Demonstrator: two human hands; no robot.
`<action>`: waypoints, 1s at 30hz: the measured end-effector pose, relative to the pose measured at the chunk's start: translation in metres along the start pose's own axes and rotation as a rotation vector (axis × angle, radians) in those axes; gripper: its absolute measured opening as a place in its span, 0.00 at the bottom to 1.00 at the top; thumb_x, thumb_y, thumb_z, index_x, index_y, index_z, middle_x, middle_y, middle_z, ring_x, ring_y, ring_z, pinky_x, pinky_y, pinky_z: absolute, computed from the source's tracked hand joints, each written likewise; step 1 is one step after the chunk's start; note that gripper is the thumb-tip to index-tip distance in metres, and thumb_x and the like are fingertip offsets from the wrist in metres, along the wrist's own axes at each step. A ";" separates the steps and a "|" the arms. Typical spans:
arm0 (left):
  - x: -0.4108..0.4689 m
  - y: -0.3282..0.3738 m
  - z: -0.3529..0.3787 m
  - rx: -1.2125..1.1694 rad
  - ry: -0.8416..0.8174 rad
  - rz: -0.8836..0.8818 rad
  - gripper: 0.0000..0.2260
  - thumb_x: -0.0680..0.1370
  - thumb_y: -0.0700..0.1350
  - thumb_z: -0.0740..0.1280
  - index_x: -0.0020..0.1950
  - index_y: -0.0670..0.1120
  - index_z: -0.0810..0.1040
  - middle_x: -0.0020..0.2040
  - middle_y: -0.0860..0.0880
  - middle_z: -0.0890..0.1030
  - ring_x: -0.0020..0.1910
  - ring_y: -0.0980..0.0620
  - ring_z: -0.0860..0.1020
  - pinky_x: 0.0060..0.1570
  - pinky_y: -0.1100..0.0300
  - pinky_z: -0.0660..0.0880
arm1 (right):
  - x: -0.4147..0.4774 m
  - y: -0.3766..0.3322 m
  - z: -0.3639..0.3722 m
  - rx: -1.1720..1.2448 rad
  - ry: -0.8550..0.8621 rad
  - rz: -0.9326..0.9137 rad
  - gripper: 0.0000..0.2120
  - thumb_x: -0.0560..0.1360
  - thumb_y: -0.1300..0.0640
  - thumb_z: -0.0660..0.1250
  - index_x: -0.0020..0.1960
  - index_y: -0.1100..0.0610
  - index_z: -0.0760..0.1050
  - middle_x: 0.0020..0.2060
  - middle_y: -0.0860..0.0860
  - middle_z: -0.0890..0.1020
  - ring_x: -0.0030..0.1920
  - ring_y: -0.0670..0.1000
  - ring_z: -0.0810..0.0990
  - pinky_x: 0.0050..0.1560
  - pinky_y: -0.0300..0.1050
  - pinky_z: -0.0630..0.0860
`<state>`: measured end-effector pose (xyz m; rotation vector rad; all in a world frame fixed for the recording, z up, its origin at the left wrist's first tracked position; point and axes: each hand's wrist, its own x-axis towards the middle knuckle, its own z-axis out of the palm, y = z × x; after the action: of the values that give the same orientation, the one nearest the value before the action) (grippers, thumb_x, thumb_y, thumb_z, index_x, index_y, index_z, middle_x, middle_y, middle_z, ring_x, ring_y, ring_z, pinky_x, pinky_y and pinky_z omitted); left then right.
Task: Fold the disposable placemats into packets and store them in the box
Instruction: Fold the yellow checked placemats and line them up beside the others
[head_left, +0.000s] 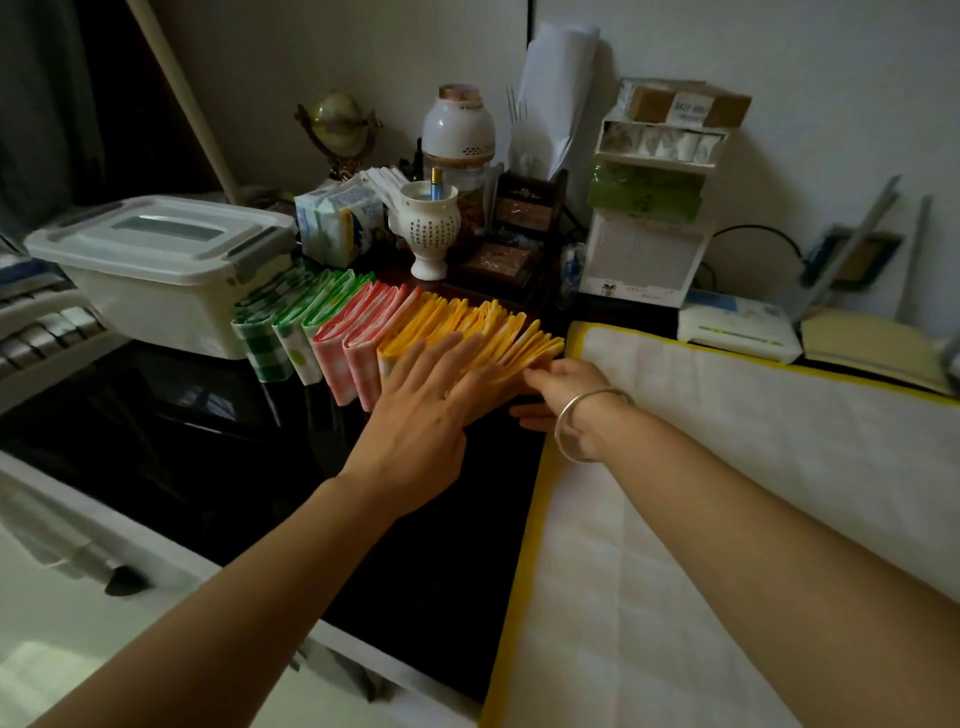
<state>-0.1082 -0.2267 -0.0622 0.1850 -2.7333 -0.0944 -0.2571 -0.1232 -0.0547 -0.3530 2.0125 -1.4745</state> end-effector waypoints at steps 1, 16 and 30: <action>-0.001 0.007 0.001 -0.001 0.016 0.029 0.28 0.71 0.40 0.55 0.72 0.49 0.68 0.76 0.45 0.64 0.77 0.43 0.59 0.76 0.45 0.51 | -0.001 0.001 -0.002 -0.047 0.004 -0.011 0.06 0.80 0.59 0.61 0.44 0.55 0.73 0.48 0.56 0.80 0.41 0.56 0.81 0.49 0.54 0.80; -0.052 0.155 0.025 -0.225 -0.395 0.389 0.27 0.69 0.68 0.68 0.59 0.52 0.76 0.57 0.50 0.76 0.54 0.46 0.73 0.51 0.50 0.74 | -0.128 0.093 -0.149 -0.980 -0.011 -0.365 0.07 0.70 0.58 0.69 0.45 0.47 0.77 0.45 0.49 0.78 0.47 0.52 0.78 0.52 0.51 0.75; -0.064 0.191 0.016 0.136 -0.603 0.381 0.53 0.63 0.72 0.71 0.78 0.47 0.54 0.77 0.44 0.56 0.74 0.41 0.59 0.67 0.44 0.66 | -0.264 0.169 -0.242 -1.272 -0.255 -0.321 0.40 0.61 0.37 0.56 0.73 0.37 0.54 0.71 0.36 0.48 0.75 0.42 0.46 0.73 0.36 0.48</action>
<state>-0.0787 -0.0277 -0.0840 -0.3935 -3.3147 0.1717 -0.1771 0.2634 -0.0822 -1.3204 2.4719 -0.0537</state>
